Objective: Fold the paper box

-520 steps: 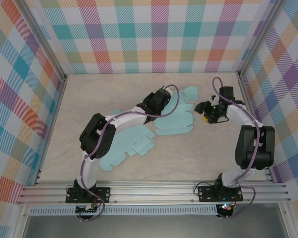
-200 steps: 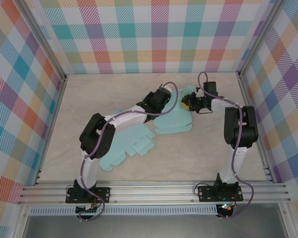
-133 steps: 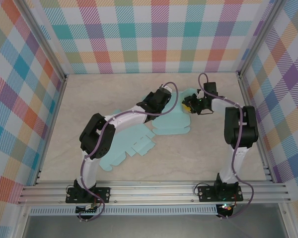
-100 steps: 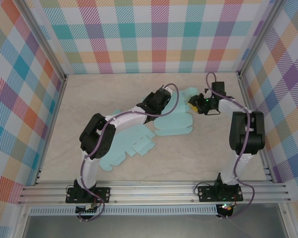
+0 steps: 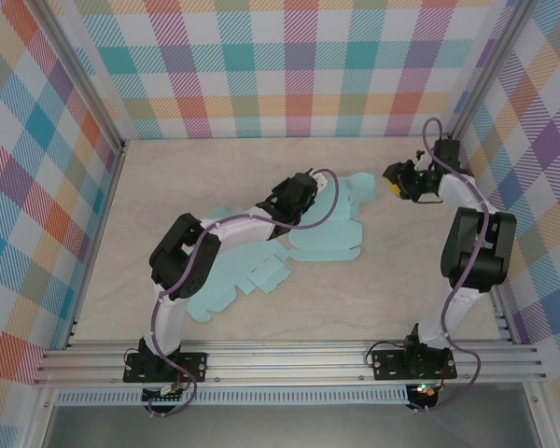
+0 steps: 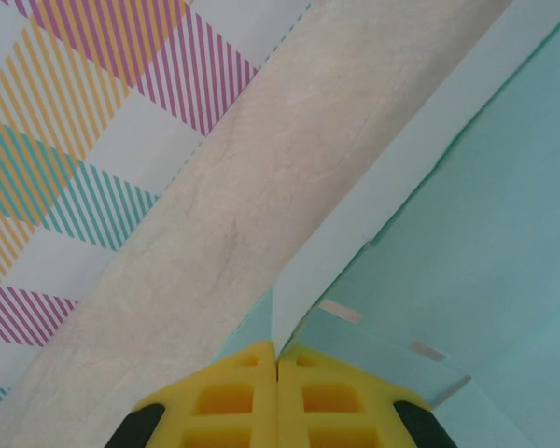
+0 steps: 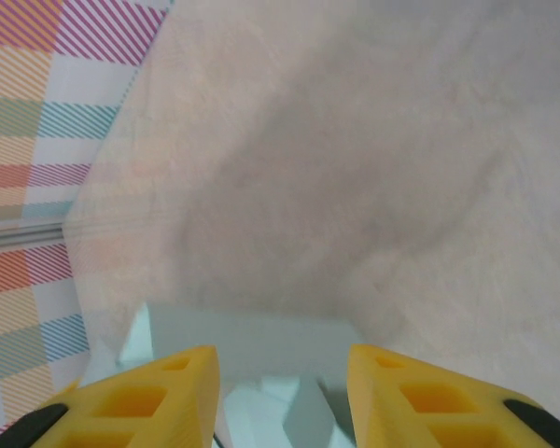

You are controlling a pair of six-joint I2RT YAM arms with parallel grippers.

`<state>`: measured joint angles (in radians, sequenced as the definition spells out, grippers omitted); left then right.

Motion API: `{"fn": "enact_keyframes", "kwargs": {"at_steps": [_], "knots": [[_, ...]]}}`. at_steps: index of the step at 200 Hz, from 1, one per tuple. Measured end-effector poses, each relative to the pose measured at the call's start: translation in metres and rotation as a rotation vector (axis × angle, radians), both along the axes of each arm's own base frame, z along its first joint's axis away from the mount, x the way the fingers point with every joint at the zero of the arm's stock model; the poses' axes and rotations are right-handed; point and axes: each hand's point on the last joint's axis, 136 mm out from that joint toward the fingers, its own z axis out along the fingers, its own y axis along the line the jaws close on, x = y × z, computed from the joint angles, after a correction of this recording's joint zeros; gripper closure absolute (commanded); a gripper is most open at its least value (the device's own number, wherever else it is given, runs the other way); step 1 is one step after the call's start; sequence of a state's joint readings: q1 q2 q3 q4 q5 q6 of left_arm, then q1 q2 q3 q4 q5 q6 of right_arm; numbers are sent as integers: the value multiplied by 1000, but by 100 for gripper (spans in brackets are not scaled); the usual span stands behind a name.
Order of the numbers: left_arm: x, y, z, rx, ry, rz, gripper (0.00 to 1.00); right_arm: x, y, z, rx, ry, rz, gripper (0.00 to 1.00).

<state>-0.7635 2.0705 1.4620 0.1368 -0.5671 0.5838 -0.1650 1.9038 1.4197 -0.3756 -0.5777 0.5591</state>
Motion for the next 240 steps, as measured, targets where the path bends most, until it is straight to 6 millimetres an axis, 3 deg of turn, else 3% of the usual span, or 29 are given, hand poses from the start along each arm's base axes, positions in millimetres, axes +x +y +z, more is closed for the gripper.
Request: {"fn": "enact_keyframes", "kwargs": {"at_steps": [47,77,130,179,214,240], "knots": [[8,-5,11,55,-85,-36,100,53,0,-11,56,-19,62,59],[13,-8,5,86,-99,-44,100,68,4,-19,94,-15,91,59],[20,-12,3,93,-114,-41,100,58,26,-45,138,51,157,59],[22,-14,6,98,-131,-43,100,49,44,-56,155,69,213,60],[25,-12,3,100,-138,-31,100,18,51,-74,165,131,223,60],[29,-9,-3,111,-138,-27,100,5,52,-67,164,125,223,60]]}}
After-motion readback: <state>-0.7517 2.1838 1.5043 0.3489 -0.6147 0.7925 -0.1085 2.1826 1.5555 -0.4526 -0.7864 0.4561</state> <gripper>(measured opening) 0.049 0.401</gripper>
